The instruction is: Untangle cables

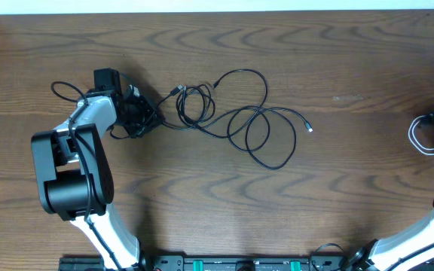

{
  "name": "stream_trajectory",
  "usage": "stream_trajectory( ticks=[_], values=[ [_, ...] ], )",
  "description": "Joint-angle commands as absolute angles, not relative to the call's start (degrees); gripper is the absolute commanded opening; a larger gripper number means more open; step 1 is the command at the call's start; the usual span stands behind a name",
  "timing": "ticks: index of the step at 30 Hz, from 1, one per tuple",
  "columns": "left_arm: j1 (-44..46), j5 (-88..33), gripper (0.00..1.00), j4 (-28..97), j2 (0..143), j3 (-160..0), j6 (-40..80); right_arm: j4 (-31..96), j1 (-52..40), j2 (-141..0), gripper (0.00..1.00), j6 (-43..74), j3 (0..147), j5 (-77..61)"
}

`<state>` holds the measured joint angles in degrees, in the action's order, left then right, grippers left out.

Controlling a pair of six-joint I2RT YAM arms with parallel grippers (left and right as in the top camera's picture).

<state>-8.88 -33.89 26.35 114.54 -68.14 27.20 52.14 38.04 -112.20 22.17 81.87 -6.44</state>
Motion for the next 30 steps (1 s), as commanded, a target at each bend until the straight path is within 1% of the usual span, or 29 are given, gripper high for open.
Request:
stream_trajectory(
  ticks=[1,4,8,11,14,25,30],
  values=[
    [-8.64,-29.91,0.08,26.70,115.33,-67.81,27.33,51.03,36.69,-111.37,0.99,14.17,80.75,-14.92],
    [-8.64,-29.91,0.08,26.70,115.33,-67.81,27.33,50.15,35.57,-111.39,0.99,11.27,80.44,-14.90],
    [-8.64,-29.91,0.08,26.70,115.33,-67.81,27.33,49.30,33.28,-111.39,0.95,10.39,80.44,-11.81],
    [-8.64,-29.93,0.08,26.70,115.33,-67.81,27.33,47.55,30.30,-111.77,0.94,10.39,80.42,-4.43],
    [-8.64,-29.93,0.08,26.70,115.33,-67.81,27.33,46.57,28.36,-112.27,0.95,10.41,80.42,-1.37],
    [-8.64,-29.93,0.08,26.70,115.33,-67.81,27.35,45.30,23.46,-113.93,0.97,10.26,80.23,-1.72],
    [-8.64,-29.93,0.08,26.65,115.33,-67.81,27.35,44.38,20.36,-114.19,0.96,7.16,80.05,-6.26]
  ],
)
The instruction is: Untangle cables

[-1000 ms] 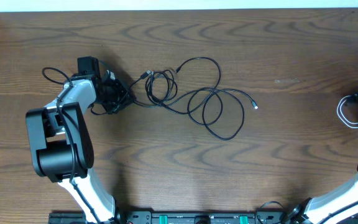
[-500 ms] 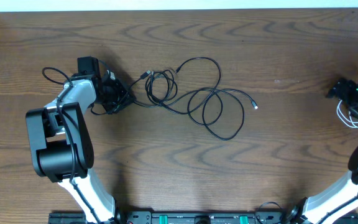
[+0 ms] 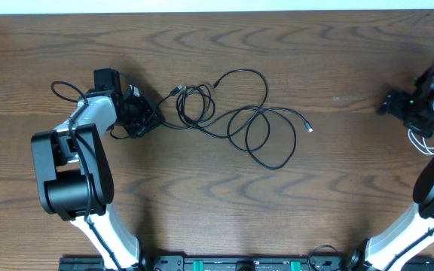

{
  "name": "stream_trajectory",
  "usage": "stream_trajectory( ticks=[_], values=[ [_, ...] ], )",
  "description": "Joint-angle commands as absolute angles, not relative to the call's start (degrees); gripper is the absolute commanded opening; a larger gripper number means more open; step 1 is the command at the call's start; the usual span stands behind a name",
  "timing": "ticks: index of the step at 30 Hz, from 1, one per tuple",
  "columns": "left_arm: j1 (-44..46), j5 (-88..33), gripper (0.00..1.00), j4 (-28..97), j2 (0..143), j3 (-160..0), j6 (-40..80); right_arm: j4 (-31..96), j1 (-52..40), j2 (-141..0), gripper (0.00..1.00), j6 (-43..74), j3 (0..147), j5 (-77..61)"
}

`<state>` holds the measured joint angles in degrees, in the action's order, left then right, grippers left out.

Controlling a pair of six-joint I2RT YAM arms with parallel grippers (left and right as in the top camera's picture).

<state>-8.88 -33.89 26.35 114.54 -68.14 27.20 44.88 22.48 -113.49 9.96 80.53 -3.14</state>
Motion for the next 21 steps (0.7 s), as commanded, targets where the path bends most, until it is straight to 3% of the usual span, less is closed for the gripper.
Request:
stream_trajectory(
  ticks=[1,9,21],
  values=[
    [-8.64,-29.91,0.08,26.68,115.33,-67.81,27.33,44.18,19.70,-114.26,0.96,6.68,80.05,-7.44],
    [-8.64,-29.91,0.08,26.63,115.33,-67.81,27.35,41.93,10.50,-114.50,0.86,6.83,80.01,-11.16],
    [-8.64,-29.93,0.08,26.06,115.33,-67.81,27.38,33.95,-11.86,-114.50,0.86,13.23,80.01,-11.11]
  ],
)
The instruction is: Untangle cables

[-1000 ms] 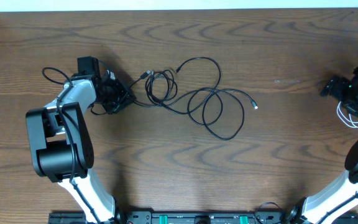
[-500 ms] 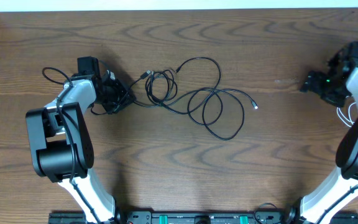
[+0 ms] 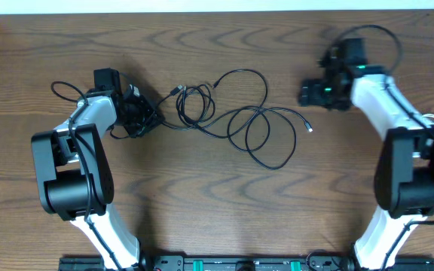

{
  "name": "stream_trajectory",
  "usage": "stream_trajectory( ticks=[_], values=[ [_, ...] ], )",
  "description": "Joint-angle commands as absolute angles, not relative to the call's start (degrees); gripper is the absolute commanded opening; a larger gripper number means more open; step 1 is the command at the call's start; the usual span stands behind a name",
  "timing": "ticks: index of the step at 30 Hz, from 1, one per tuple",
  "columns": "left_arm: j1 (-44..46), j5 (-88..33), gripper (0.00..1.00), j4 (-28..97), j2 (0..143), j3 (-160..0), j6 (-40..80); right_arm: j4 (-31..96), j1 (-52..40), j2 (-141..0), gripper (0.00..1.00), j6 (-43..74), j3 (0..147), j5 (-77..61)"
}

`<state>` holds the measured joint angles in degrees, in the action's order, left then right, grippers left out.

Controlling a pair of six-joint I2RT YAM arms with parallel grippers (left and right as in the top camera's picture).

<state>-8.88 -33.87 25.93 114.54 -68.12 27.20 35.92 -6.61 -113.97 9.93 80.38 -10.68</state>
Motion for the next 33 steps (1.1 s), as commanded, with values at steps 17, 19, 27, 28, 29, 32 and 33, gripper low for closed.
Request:
stream_trajectory(
  ticks=[17,19,27,28,29,32,33],
  values=[
    [-8.64,-29.93,0.08,26.06,115.33,-67.81,27.81,13.23,-40.91,-115.09,0.99,22.59,80.01,5.08],
    [-8.64,-29.93,0.08,26.04,115.33,-67.81,27.81,12.32,-42.39,-115.74,0.99,24.73,80.01,8.56],
    [-8.64,-29.95,0.08,26.04,115.33,-67.81,28.25,8.86,-44.14,-121.86,0.99,26.35,80.01,9.96],
    [-8.64,-29.95,0.08,26.04,115.33,-67.81,28.42,8.75,-44.14,-122.13,0.99,26.33,80.01,9.96],
    [-8.64,-29.95,0.09,26.04,115.33,-67.81,28.42,8.71,-44.14,-122.37,0.99,26.33,80.01,9.96],
    [-8.64,-29.95,0.09,26.00,115.33,-67.81,28.42,8.10,-44.14,-122.39,0.98,26.30,80.01,9.96],
    [-8.64,-29.95,0.08,25.87,115.33,-67.81,28.42,7.84,-44.14,-122.39,0.95,26.30,80.01,9.96]
  ],
)
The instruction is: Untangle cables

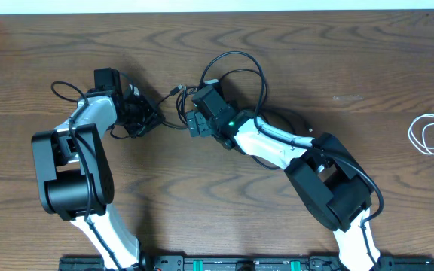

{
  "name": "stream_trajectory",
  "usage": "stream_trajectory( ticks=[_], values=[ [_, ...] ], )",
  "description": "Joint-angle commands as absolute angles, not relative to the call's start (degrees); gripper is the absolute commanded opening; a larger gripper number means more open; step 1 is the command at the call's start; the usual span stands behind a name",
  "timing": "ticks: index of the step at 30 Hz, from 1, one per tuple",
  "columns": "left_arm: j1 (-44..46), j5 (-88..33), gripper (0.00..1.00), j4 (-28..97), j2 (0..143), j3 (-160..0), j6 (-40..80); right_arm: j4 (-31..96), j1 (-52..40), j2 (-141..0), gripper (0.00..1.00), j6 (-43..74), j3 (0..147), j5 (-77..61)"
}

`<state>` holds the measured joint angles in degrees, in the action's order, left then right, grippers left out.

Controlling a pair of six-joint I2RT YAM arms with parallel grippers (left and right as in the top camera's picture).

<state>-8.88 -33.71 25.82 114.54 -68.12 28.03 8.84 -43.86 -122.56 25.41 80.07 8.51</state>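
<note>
A thin black cable [236, 53] lies tangled in loops across the middle of the table, one plug end [175, 90] pointing up-left. My left gripper [140, 117] sits at the cable's left end and looks shut on it. My right gripper [192, 123] reaches in from the right and hangs over the small knot of loops, its fingers apparently open; the right arm hides much of the bigger loops. A coiled white cable [432, 135] lies alone near the right edge.
Bare brown wood table [217, 203] fills the front half. The left arm's base [70, 177] stands front left and the right arm's elbow [330, 184] front right. A white wall strip borders the far edge.
My right gripper has gone from the far right-centre, beside the cable's right plug, to over the knot at the centre-left. The left gripper has stayed put.
My right gripper was at the right edge by the white coil. Then it stood clear of the coil, which stayed on the table. It then was at the far right-centre, and now is over the black tangle. The left gripper held the cable's left end throughout.
</note>
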Motion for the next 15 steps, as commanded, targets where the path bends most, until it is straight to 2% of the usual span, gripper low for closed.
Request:
stream_trajectory(
  ticks=[1,4,7,10,11,13,14,15],
  values=[
    [-8.64,-29.93,0.09,25.82,115.33,-67.81,28.42,7.35,-44.14,-122.39,0.91,26.33,80.01,9.89],
    [-8.64,-29.95,0.08,25.80,115.33,-67.81,28.42,5.82,-44.14,-122.39,0.82,26.33,80.01,8.43],
    [-8.64,-29.95,0.08,25.82,115.33,-67.81,28.42,4.03,-44.14,-122.39,0.68,26.33,80.01,5.30],
    [-8.64,-29.95,0.09,25.82,115.33,-67.81,28.42,2.87,-44.23,-122.39,0.42,26.35,80.01,4.34],
    [-8.64,-29.93,0.08,25.82,115.33,-67.81,28.45,2.31,-44.23,-122.39,0.26,26.33,80.01,4.36],
    [-8.64,-29.95,0.08,25.82,115.33,-67.81,28.45,1.80,-44.01,-122.34,0.08,26.33,80.03,4.34],
    [-8.64,-29.95,0.08,25.82,115.33,-67.81,28.45,1.61,-43.90,-122.17,0.01,26.33,80.03,4.32],
    [-8.64,-29.95,0.08,25.82,115.33,-67.81,28.45,1.50,-43.86,-121.80,0.01,26.33,80.03,4.34]
  ],
)
